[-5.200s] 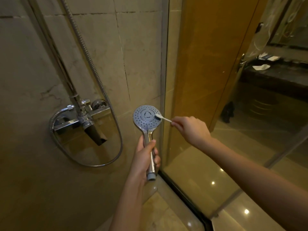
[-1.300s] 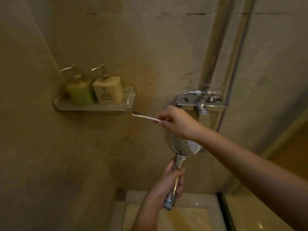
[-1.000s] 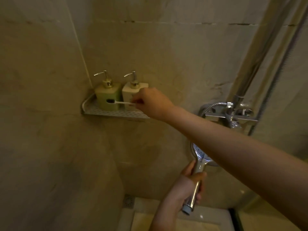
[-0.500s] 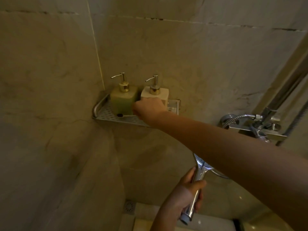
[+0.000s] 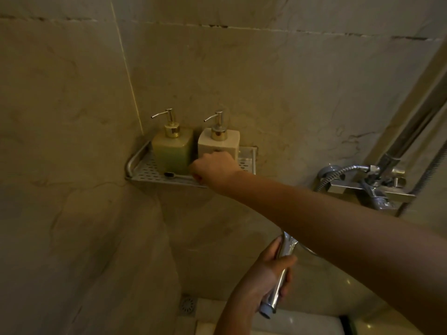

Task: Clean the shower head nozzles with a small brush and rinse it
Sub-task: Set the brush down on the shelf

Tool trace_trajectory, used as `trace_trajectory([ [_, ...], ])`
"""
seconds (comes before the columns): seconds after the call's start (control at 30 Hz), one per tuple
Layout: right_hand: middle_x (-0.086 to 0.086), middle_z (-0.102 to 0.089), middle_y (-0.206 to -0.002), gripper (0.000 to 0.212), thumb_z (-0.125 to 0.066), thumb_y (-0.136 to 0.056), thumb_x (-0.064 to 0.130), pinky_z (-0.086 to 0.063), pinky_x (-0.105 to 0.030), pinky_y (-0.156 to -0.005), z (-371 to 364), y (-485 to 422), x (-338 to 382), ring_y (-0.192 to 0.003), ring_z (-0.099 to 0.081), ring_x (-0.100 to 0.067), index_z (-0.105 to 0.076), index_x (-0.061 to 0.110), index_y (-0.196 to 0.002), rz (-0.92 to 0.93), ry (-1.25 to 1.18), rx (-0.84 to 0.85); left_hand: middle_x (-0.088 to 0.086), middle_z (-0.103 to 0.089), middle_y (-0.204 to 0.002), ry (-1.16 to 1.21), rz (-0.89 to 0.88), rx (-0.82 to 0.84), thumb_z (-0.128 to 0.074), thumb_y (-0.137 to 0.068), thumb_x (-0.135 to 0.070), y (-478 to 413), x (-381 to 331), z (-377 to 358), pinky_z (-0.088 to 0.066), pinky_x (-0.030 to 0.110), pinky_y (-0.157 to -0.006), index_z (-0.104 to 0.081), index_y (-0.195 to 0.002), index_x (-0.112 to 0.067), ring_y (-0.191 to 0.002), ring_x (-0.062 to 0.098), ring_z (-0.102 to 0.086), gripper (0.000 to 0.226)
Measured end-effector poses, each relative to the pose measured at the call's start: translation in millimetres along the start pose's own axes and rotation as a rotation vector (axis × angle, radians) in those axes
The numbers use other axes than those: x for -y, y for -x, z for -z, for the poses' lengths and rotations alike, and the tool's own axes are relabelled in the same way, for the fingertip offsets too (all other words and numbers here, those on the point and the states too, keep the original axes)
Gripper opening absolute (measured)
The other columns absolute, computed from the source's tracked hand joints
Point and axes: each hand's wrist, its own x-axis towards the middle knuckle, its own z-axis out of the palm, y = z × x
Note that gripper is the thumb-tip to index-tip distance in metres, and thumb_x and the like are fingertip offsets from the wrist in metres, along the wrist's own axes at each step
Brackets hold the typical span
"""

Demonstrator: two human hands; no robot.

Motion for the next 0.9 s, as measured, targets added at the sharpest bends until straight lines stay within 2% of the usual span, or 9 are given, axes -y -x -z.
trace_trajectory([
  [0.07,-0.006,-0.065,-0.109,0.019,-0.057,-0.092,0.012,-0.043,-0.032,-0.071,0,3,-3,-0.098,-0.062,-0.024,-0.06,0.017,-0.11,0.008,-0.001,-0.003,-0.004,-0.049,-0.052,-0.001,0.008,0.005,-0.051,-0.091,-0.021,-3,1,1,-0.033,0.017,-0.035,-0.041,-0.134,-0.028,-0.032,0.007,-0.041,0.044],
  [0.23,-0.005,-0.065,-0.108,0.021,-0.055,-0.092,0.012,-0.05,-0.032,-0.074,2,17,-8,-0.096,-0.063,-0.023,-0.059,0.02,-0.111,0.036,-0.007,-0.044,-0.004,-0.051,-0.052,-0.002,0.012,-0.016,-0.052,-0.09,-0.024,-12,3,-2,-0.034,0.017,-0.036,-0.041,-0.135,-0.03,-0.033,0.008,-0.042,0.047],
  [0.4,-0.001,-0.067,-0.102,0.02,-0.051,-0.093,0.015,-0.037,-0.031,-0.059,13,45,-17,-0.091,-0.064,-0.022,-0.062,0.025,-0.106,0.036,-0.066,-0.223,-0.001,-0.048,-0.051,-0.018,0.036,-0.006,-0.049,-0.089,-0.014,-20,1,-26,-0.033,0.017,-0.034,-0.033,-0.136,-0.005,-0.031,0.007,-0.04,0.05],
  [0.47,0.001,-0.067,-0.102,0.022,-0.047,-0.091,0.016,-0.038,-0.031,-0.059,20,71,-32,-0.09,-0.064,-0.023,-0.063,0.027,-0.102,-0.028,-0.158,-0.28,0.0,-0.047,-0.052,-0.029,0.036,-0.001,-0.047,-0.09,-0.012,-25,-1,-38,-0.032,0.016,-0.034,-0.033,-0.135,-0.004,-0.031,0.007,-0.039,0.047],
  [0.6,0.003,-0.064,-0.095,0.024,-0.044,-0.076,0.015,-0.048,-0.036,-0.061,19,152,-75,-0.088,-0.062,-0.026,-0.063,0.024,-0.087,-0.215,-0.342,-0.374,0.003,-0.045,-0.056,0.003,0.004,0.03,-0.048,-0.092,-0.014,-34,-10,-65,-0.032,0.016,-0.034,-0.046,-0.124,-0.022,-0.031,0.009,-0.039,0.033],
  [0.7,0.007,-0.054,-0.079,0.019,-0.047,-0.07,0.006,-0.046,-0.037,-0.062,5,226,-107,-0.077,-0.056,-0.018,-0.06,0.018,-0.076,-0.385,-0.433,-0.496,0.0,-0.047,-0.051,0.041,-0.022,0.062,-0.042,-0.093,-0.008,-41,-17,-89,-0.03,0.015,-0.033,-0.047,-0.101,-0.019,-0.029,0.01,-0.037,0.015],
  [0.77,0.011,-0.049,-0.072,0.018,-0.049,-0.067,-0.002,-0.042,-0.029,-0.061,-13,277,-115,-0.069,-0.048,-0.008,-0.057,0.014,-0.071,-0.52,-0.544,-0.66,-0.002,-0.049,-0.049,0.042,-0.028,0.086,-0.041,-0.092,-0.006,-47,-19,-107,-0.03,0.015,-0.032,-0.043,-0.094,-0.016,-0.029,0.01,-0.038,0.01],
  [0.83,0.006,-0.053,-0.072,0.024,-0.048,-0.074,-0.009,-0.038,-0.019,-0.06,-37,322,-113,-0.065,-0.046,-0.003,-0.055,0.014,-0.075,-0.721,-0.711,-0.768,-0.002,-0.049,-0.05,0.021,-0.044,0.12,-0.042,-0.09,-0.006,-52,-22,-126,-0.029,0.016,-0.033,-0.042,-0.092,-0.016,-0.03,0.011,-0.039,0.01],
  [0.9,0.001,-0.055,-0.078,0.018,-0.05,-0.09,-0.004,-0.039,-0.017,-0.062,-59,355,-108,-0.068,-0.049,-0.004,-0.055,0.013,-0.087,-0.958,-0.934,-0.768,-0.001,-0.048,-0.051,-0.007,-0.057,0.155,-0.044,-0.087,-0.007,-56,-25,-147,-0.029,0.016,-0.035,-0.042,-0.089,-0.017,-0.031,0.011,-0.038,0.011],
])
